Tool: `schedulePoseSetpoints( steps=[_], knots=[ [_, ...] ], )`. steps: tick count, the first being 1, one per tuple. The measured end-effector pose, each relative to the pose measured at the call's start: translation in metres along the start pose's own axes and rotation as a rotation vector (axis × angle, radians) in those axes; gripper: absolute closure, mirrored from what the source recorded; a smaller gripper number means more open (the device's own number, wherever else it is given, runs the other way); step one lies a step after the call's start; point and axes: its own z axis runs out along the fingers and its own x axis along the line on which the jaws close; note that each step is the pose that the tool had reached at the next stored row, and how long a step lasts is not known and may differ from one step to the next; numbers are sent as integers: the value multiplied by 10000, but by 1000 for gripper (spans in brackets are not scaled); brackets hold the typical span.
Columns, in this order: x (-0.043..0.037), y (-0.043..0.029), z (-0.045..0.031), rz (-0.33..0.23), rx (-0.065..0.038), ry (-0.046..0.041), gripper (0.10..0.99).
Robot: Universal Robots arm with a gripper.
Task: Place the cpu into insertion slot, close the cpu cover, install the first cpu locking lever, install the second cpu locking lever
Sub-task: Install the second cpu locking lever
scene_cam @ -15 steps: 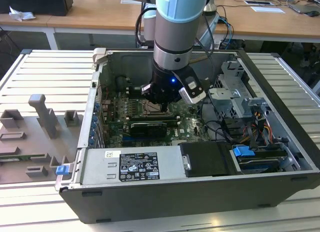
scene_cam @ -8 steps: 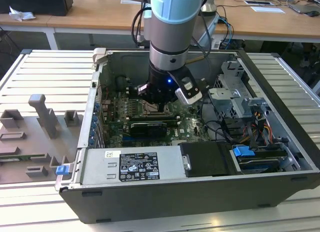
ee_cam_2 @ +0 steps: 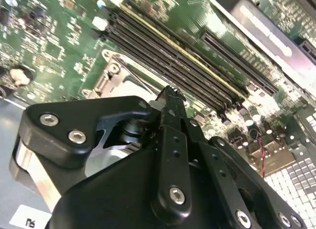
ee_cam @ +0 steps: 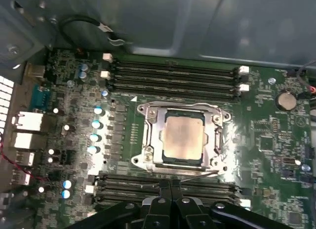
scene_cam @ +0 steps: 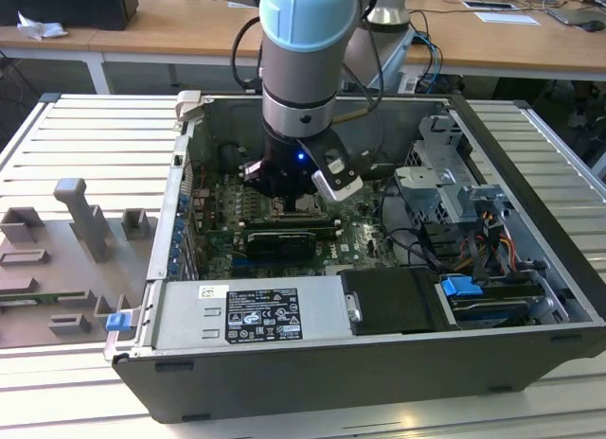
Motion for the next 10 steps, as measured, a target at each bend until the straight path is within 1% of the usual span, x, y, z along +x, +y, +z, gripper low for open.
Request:
schedulePoseSetpoints(
  steps=[1, 2, 3, 4, 10],
  knots=[
    [59, -12, 84, -1, -60, -4, 980],
    [63, -21, 133, -1, -63, -3, 980],
    [79, -22, 147, 2, -125, -10, 980],
    [89, -23, 147, -1, -131, -9, 980],
    [91, -24, 147, 0, -130, -10, 980]
  ],
)
